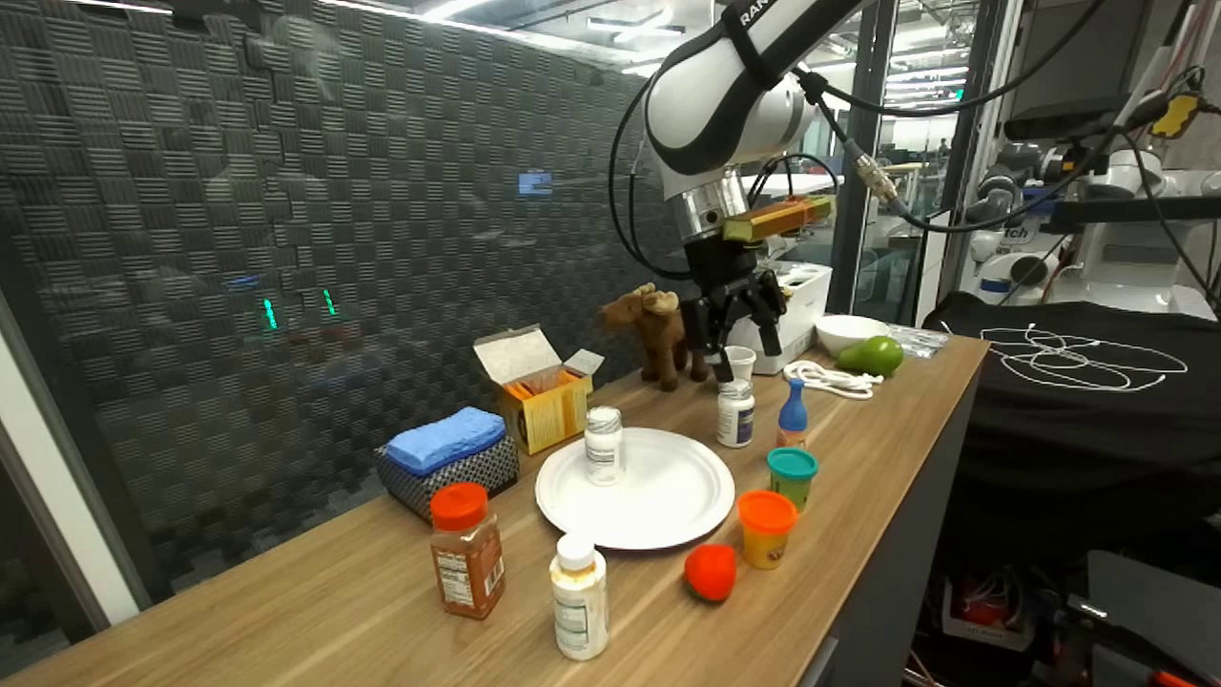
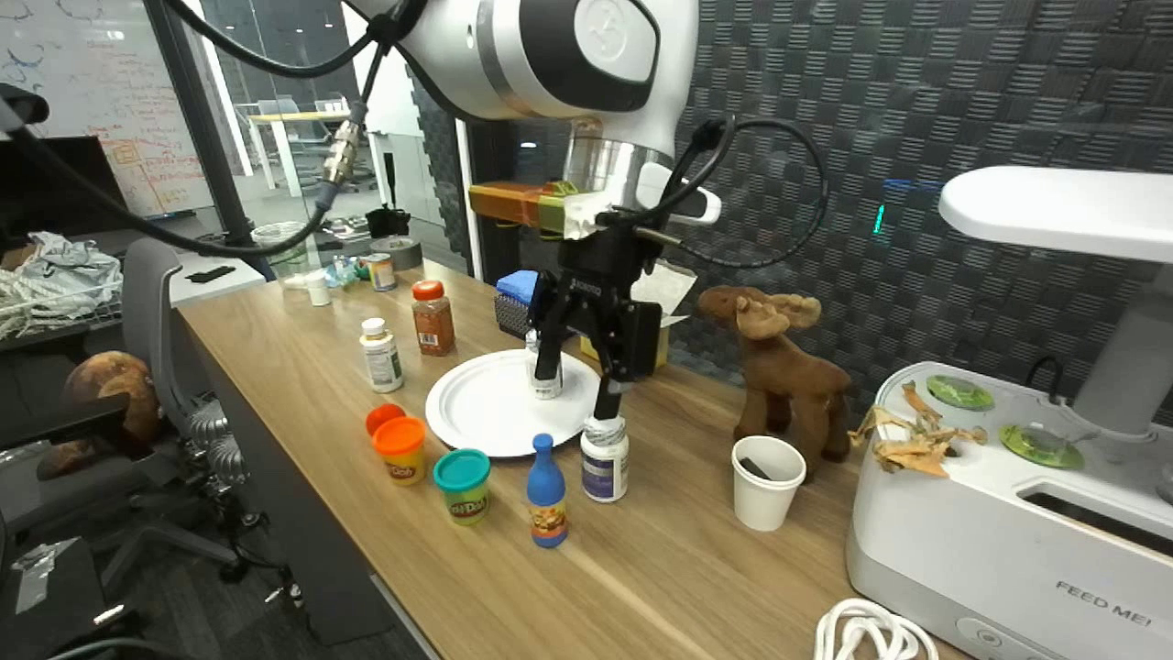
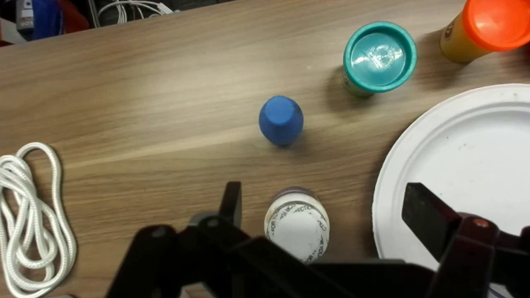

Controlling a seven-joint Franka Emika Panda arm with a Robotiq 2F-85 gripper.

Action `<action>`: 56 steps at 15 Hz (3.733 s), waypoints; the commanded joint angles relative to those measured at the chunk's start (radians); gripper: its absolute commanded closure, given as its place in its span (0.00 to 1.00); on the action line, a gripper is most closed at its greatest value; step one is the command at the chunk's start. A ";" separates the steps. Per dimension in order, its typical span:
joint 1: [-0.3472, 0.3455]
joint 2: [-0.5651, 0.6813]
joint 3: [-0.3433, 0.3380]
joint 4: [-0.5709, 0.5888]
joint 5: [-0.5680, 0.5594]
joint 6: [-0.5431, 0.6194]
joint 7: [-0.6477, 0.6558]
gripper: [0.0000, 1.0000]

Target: Put all the objects surrounding the plate on the plate.

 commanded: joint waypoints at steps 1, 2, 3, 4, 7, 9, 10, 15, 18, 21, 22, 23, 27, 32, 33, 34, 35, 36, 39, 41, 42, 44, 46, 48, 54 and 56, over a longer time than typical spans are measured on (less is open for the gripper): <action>-0.007 0.010 -0.003 0.000 0.039 0.049 -0.014 0.00; -0.007 0.017 -0.003 0.003 0.043 0.060 -0.016 0.00; -0.007 0.023 -0.004 0.004 0.040 0.071 -0.016 0.00; -0.007 0.033 -0.004 0.010 0.040 0.080 -0.019 0.00; -0.010 0.053 -0.002 0.021 0.046 0.101 -0.026 0.00; -0.011 0.061 -0.003 0.021 0.044 0.119 -0.030 0.00; -0.012 0.064 -0.005 0.021 0.042 0.125 -0.031 0.00; -0.021 0.075 -0.013 0.031 0.039 0.148 -0.033 0.25; -0.025 0.081 -0.018 0.039 0.035 0.149 -0.032 0.42; -0.027 0.085 -0.019 0.044 0.035 0.150 -0.033 0.65; -0.028 0.085 -0.019 0.044 0.035 0.151 -0.034 0.74; -0.028 0.084 -0.019 0.043 0.035 0.151 -0.034 0.80; -0.020 0.053 -0.021 0.031 0.028 0.134 -0.019 0.80; 0.018 -0.003 -0.006 0.034 0.014 0.129 0.003 0.80; 0.029 -0.010 -0.001 0.039 0.014 0.127 0.004 0.80; 0.042 -0.014 0.002 0.043 0.007 0.128 0.008 0.80; 0.053 -0.013 0.007 0.049 0.005 0.127 0.006 0.80; 0.065 -0.011 0.012 0.054 0.004 0.123 0.005 0.80; 0.095 0.013 0.022 0.069 -0.009 0.119 0.004 0.80; 0.108 0.033 0.024 0.081 -0.016 0.115 0.004 0.80; 0.114 0.043 0.025 0.088 -0.020 0.112 0.005 0.80; 0.118 0.065 0.027 0.107 -0.020 0.105 0.001 0.80; 0.119 0.088 0.028 0.128 -0.017 0.099 -0.003 0.80; 0.119 0.111 0.031 0.151 -0.013 0.091 -0.006 0.80; 0.127 0.167 0.049 0.212 -0.002 0.052 -0.012 0.80; 0.130 0.179 0.054 0.224 -0.002 0.044 -0.012 0.80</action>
